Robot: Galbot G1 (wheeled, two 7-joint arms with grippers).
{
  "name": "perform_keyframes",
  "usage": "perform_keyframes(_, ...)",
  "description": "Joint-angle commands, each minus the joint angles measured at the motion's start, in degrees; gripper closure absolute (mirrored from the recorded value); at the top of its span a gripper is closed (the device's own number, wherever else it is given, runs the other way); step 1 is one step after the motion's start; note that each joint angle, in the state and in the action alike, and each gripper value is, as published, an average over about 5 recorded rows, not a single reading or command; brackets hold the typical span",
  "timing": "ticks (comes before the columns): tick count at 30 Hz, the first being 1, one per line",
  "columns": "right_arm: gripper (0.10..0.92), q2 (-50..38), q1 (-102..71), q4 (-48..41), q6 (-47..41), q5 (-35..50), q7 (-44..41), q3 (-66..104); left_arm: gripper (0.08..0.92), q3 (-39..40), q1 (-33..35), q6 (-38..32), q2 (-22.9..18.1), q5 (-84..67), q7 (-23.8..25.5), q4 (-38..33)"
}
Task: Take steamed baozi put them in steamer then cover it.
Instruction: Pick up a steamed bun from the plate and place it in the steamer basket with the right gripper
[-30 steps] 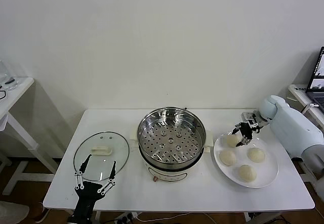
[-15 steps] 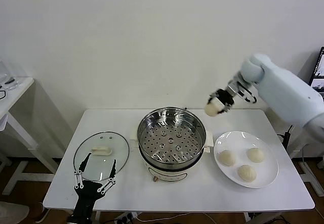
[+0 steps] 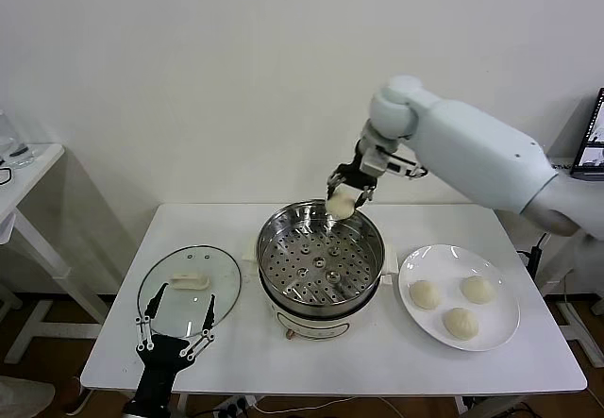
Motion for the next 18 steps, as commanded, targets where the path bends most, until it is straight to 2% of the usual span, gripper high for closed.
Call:
perform_keyframes(1, 0.368, 3.11, -0.79, 0.25, 1.51, -1.87, -0.39, -2.84, 0.177, 0.12, -0.02, -0.07, -0.02, -0.01, -0.04, -0.04)
perform_keyframes(18, 0.364, 7.50, -6.15, -5.82, 1.93, -9.12, 2.28, -0.08, 0.177, 0.00, -0.24, -0.69, -0.01, 0.01, -0.24, 0.29)
